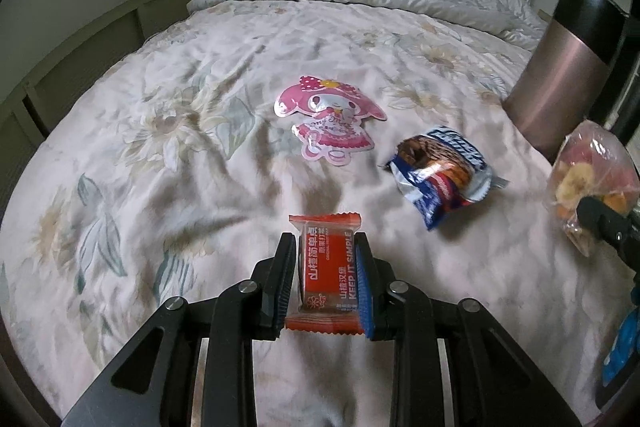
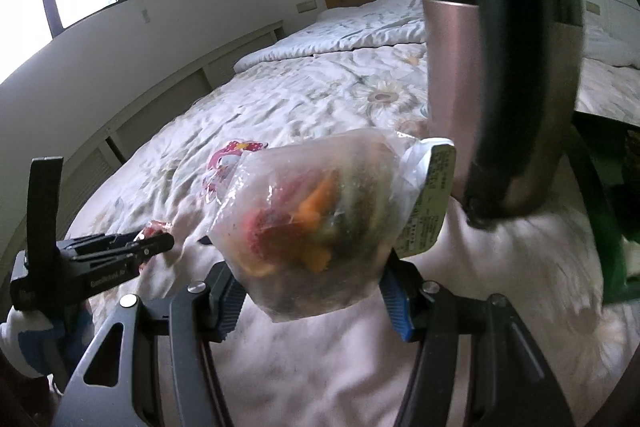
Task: Organize snacks
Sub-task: 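Carry both snacks over the green tray and open both tools to drop them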
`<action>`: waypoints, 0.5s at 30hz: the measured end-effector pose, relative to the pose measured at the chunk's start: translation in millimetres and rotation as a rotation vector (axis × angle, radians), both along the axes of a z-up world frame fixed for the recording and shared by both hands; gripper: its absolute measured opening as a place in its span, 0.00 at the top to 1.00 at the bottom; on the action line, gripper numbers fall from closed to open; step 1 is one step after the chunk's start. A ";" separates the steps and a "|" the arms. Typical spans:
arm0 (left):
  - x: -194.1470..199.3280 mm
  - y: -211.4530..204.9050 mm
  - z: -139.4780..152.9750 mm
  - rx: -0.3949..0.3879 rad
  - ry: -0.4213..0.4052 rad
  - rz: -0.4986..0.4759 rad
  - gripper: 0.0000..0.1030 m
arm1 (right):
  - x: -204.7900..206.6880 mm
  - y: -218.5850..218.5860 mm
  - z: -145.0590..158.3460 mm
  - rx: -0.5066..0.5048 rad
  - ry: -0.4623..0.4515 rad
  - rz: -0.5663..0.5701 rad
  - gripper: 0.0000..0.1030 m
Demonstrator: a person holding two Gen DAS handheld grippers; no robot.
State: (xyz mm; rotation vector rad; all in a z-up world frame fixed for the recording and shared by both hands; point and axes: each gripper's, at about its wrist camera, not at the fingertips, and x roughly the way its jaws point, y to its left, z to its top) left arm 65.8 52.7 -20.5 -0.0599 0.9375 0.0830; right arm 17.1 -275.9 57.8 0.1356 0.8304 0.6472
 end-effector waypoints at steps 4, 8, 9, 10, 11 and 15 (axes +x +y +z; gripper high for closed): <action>-15.4 -10.1 9.5 0.000 -0.005 -0.025 0.77 | -17.6 -13.2 6.1 -0.005 0.004 -0.006 0.45; -30.3 -24.6 21.2 -0.022 -0.010 -0.057 0.77 | -38.1 -30.8 14.9 -0.003 0.004 -0.026 0.45; -33.9 -29.8 25.3 -0.031 -0.012 -0.071 0.77 | -42.0 -35.1 16.9 -0.004 0.004 -0.032 0.45; -37.2 -35.3 29.7 -0.037 -0.017 -0.086 0.77 | -45.4 -39.5 18.8 -0.005 0.004 -0.037 0.45; -40.4 -42.0 34.6 -0.040 -0.023 -0.102 0.77 | -50.9 -46.5 21.6 -0.007 0.001 -0.045 0.45; -48.5 -68.7 55.5 -0.061 -0.049 -0.172 0.77 | -66.0 -73.0 32.0 -0.003 -0.005 -0.089 0.45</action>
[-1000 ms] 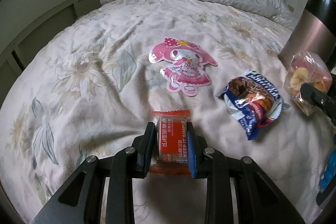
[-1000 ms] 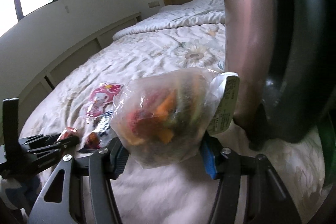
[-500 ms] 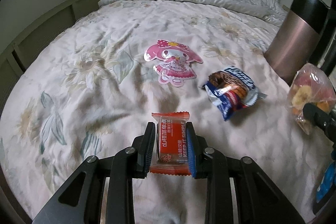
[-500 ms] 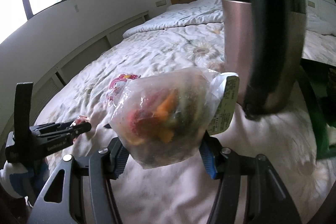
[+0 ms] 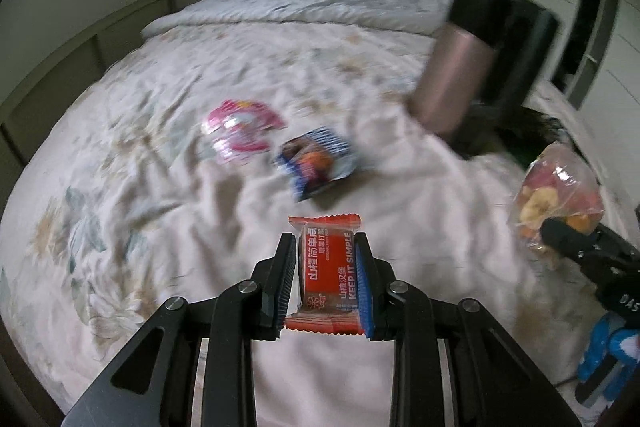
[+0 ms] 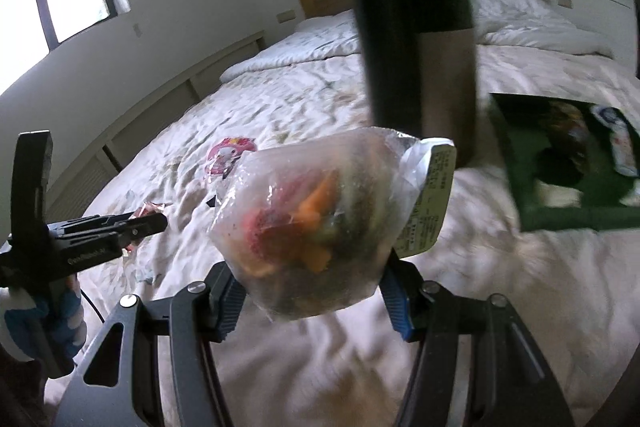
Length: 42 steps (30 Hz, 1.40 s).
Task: Organize snacks
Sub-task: 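Carry both snacks over the green tray and open both tools to drop them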
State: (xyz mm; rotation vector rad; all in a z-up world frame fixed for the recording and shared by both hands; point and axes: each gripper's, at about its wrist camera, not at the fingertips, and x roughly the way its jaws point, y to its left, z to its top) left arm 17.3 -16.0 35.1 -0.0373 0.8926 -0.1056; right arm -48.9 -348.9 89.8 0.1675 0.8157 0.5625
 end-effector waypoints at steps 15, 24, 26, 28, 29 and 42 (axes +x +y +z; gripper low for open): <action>-10.9 -128.7 50.9 -0.009 -0.062 -0.270 0.77 | -31.3 -134.7 44.9 -0.039 -0.093 -0.241 0.45; -3.6 -186.8 56.9 -0.017 -0.055 -0.364 0.77 | -28.4 -207.0 56.6 -0.100 -0.130 -0.358 0.45; 0.6 -199.4 56.4 -0.022 -0.049 -0.381 0.77 | -24.4 -219.1 57.2 -0.111 -0.134 -0.377 0.45; 5.6 -213.3 55.6 -0.027 -0.047 -0.401 0.77 | -19.4 -229.1 57.0 -0.128 -0.141 -0.393 0.45; 8.1 -221.0 55.8 -0.027 -0.048 -0.412 0.77 | -15.3 -235.8 57.1 -0.135 -0.145 -0.403 0.45; 57.6 -315.2 51.8 -0.027 -0.055 -0.521 0.77 | 41.5 -283.8 51.4 -0.231 -0.173 -0.433 0.45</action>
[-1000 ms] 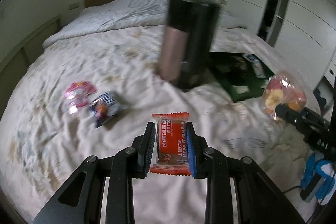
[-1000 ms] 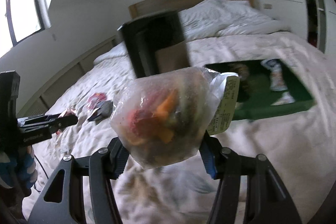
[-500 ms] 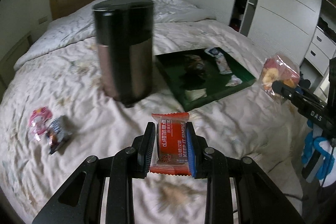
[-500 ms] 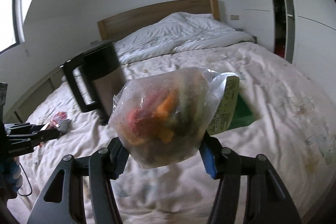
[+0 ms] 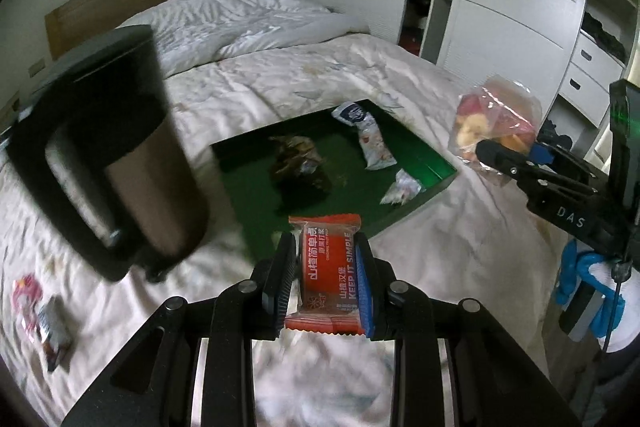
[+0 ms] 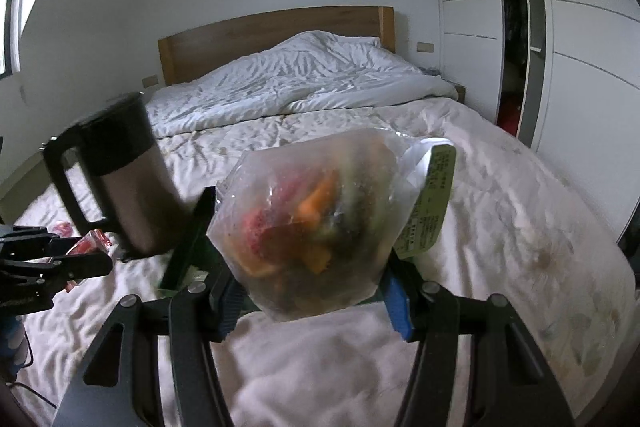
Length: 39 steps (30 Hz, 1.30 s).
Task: Organize snacks
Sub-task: 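Carry both snacks over the green tray and open both tools to drop them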
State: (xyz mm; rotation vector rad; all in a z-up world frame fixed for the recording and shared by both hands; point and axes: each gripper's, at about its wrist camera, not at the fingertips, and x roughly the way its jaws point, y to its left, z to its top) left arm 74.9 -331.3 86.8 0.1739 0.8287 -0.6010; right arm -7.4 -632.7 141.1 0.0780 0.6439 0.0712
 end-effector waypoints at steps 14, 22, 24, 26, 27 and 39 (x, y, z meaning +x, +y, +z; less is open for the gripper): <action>46.8 -58.9 -40.7 0.035 0.042 -0.023 0.77 | 69.0 -16.6 -48.4 -0.097 0.084 0.001 0.45; 61.8 -86.1 -67.2 0.064 0.071 -0.031 0.77 | 91.9 -19.1 -79.4 -0.184 0.146 0.014 0.45; 63.2 -88.0 -73.6 0.075 0.075 -0.028 0.77 | 97.3 -20.5 -85.9 -0.212 0.156 0.016 0.45; 64.4 -88.3 -78.9 0.078 0.084 -0.026 0.77 | 103.3 -21.8 -92.7 -0.236 0.168 0.013 0.45; 64.1 -88.7 -81.2 0.080 0.089 -0.025 0.77 | 106.2 -21.7 -95.7 -0.241 0.173 0.012 0.45; 70.4 -92.1 -101.0 0.101 0.121 0.010 0.76 | 139.9 -10.7 -111.8 -0.236 0.158 0.042 0.44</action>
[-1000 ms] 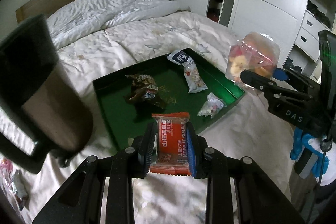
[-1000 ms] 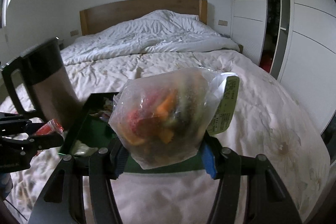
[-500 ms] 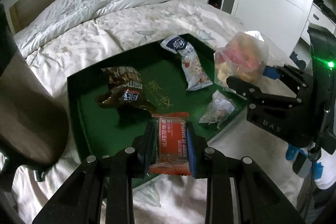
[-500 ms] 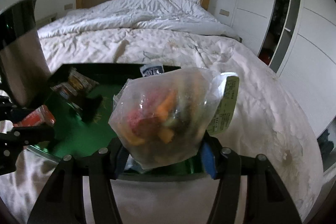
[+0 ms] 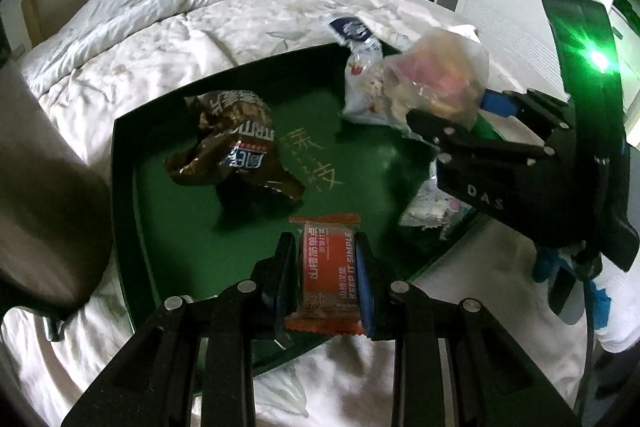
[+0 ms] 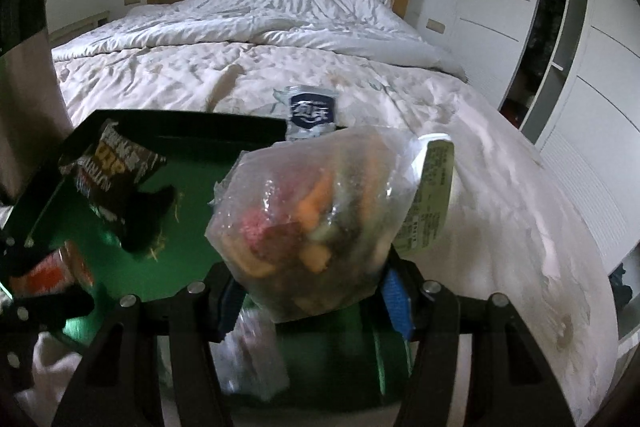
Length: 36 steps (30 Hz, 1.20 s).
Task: Organize snacks
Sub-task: 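Carry both snacks over the green tray and open both tools to drop them, then move both open tools back toward the pink packet and blue-white bag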
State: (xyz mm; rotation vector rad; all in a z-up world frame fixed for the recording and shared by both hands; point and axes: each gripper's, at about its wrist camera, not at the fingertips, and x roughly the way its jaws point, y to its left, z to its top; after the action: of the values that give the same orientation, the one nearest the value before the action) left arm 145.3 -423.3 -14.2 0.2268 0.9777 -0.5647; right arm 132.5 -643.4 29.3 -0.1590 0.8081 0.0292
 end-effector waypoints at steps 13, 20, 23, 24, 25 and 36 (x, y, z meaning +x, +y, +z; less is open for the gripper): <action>5.3 0.0 -3.5 0.007 0.013 0.016 0.74 | -6.0 0.9 -7.0 0.076 0.024 0.021 0.37; 5.1 2.7 1.2 -0.009 0.015 0.033 0.59 | -20.6 -12.9 -5.4 0.120 0.030 -0.030 0.28; 2.6 3.3 7.0 -0.017 0.003 0.035 0.54 | -28.6 -19.2 -0.5 0.133 0.017 -0.046 0.20; 2.1 3.7 9.2 -0.017 -0.002 0.036 0.53 | -30.8 -21.3 1.6 0.139 0.012 -0.052 0.15; 1.3 3.8 11.4 -0.017 -0.007 0.038 0.53 | -33.8 -23.5 5.1 0.146 0.004 -0.059 0.14; -11.4 15.6 45.1 -0.019 -0.061 0.046 0.52 | -60.9 -26.7 35.0 0.157 -0.031 -0.095 0.12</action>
State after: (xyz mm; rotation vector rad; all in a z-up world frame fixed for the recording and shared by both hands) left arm 133.9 -407.7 30.9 0.2024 0.9159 -0.5219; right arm 71.6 -670.1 64.3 0.0269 0.7785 0.0009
